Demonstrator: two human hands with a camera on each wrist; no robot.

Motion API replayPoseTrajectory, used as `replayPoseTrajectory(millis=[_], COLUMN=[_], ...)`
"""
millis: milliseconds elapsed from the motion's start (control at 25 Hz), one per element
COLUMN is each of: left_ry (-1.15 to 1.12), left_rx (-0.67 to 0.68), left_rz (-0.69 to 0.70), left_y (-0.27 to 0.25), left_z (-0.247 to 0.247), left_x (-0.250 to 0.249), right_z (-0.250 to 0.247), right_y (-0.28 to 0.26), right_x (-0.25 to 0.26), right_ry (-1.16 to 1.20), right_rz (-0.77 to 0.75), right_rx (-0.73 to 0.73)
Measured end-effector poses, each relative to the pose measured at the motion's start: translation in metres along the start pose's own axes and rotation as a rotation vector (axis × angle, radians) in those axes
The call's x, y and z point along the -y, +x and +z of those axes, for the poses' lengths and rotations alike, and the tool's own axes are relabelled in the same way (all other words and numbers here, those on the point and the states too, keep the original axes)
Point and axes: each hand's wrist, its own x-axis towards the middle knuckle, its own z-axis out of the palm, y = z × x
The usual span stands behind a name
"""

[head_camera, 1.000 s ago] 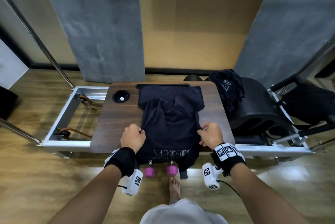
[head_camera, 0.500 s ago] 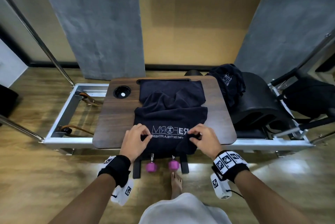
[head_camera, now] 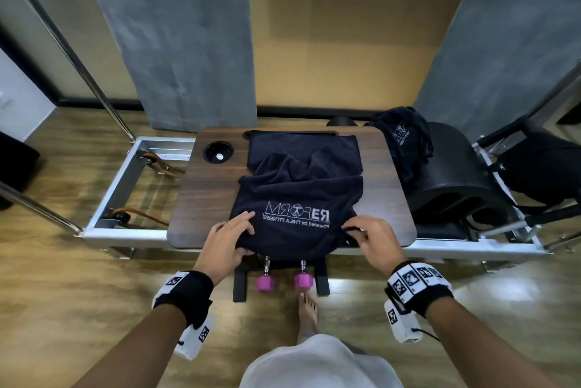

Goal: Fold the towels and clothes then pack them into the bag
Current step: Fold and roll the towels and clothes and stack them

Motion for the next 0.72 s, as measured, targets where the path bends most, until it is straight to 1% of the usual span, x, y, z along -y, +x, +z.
replayPoseTrajectory(millis=[80,160,240,360,440,520,600,720], left_ry=[-0.175,-0.368,-0.497,-0.660,-0.666,-0.658,-0.645,-0.569], left_rx=[-0.030,-0.079,-0.160,-0.334,-0.402,-0.441,-0.464,-0.483], left_rz=[0.005,-0.070,-0.137,-0.157,-0.129,-0.143,-0.198,-0.340], left_y=[0.007,0.018,0.036,0.078,0.116,0.158,0.199,0.247], left_z=[-0.007,-0.019,-0.031,-0.051,-0.062,-0.068,-0.070,-0.060], left_x=[0.005,0.008,0.009,0.001,-0.005,-0.006,-0.002,0.012], right_z=[-0.013,-0.028,-0.047,-0.072,-0.083,-0.090,-0.090,-0.081], right_y=[0.007,0.019,0.035,0.070,0.103,0.141,0.179,0.228], right_x=[-0.004,-0.007,-0.007,-0.006,-0.009,-0.014,-0.022,-0.040], right_ry=[0.169,0.395,0.548,0.669,0.724,0.721,0.689,0.648], right_rz=[0.147,0.280,0.317,0.308,0.335,0.355,0.380,0.468], right_rx=[-0.022,-0.048,-0.102,-0.189,-0.247,-0.282,-0.282,-0.269])
